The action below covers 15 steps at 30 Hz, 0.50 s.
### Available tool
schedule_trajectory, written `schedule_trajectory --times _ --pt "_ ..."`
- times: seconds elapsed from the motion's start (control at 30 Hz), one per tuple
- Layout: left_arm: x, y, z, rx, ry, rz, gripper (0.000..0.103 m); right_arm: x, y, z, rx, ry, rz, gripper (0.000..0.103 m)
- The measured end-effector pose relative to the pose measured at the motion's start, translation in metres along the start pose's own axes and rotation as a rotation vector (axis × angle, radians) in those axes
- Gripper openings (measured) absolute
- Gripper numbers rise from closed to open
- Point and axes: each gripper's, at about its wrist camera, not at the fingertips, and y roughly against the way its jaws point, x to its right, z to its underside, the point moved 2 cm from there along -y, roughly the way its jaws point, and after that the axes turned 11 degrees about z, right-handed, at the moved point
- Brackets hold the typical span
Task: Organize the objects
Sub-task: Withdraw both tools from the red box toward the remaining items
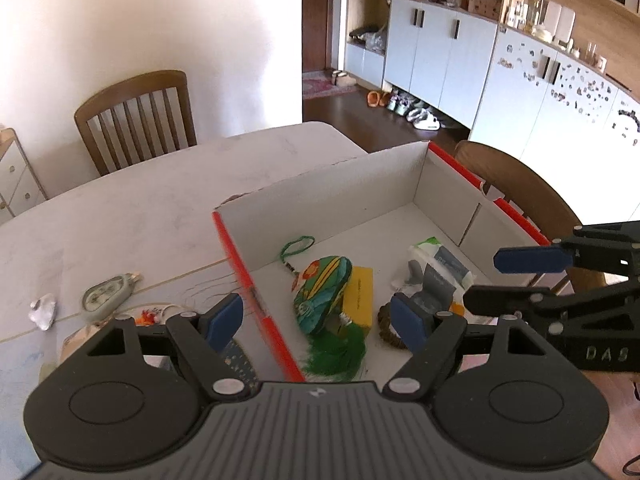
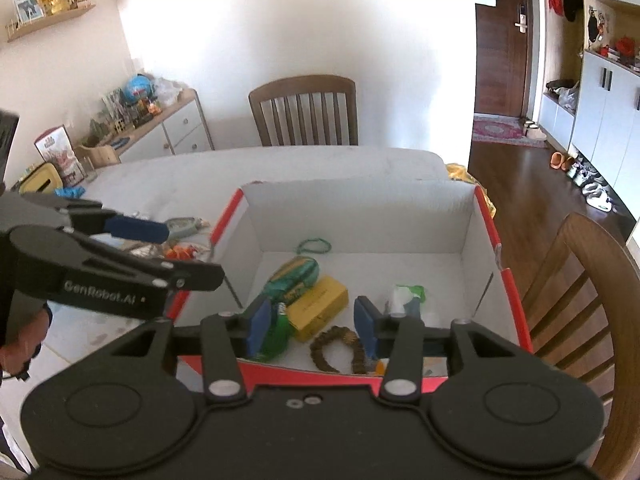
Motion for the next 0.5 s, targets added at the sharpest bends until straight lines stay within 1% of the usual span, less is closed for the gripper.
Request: schedule_trajectory --times 0.13,0.17,0.2,0.33,0.5 --pt "-0.005 0.021 0.009 0.033 0.0 -0.002 0.08 -0.013 0.01 0.0 0.022 -0.034 -0.009 0.048" --pt "-0.007 0.026 0.011 0.041 0.002 -0.004 0.081 -0.019 0.011 0.001 0.025 -0.04 -0.01 0.049" --pt "-0.009 0.031 0.013 0.049 0.004 -0.004 0.083 -0.024 0.012 0.001 0.028 -0.046 -0.012 0.051" --pt "-0.019 0.052 0.022 0.076 -0.004 -0.003 0.084 -0.044 0.016 0.001 0.038 -0.061 -0.009 0.056" --pt "-0.037 0.071 0.034 0.094 -0.002 -0.009 0.085 -0.068 0.019 0.002 0.045 -0.077 -0.001 0.068"
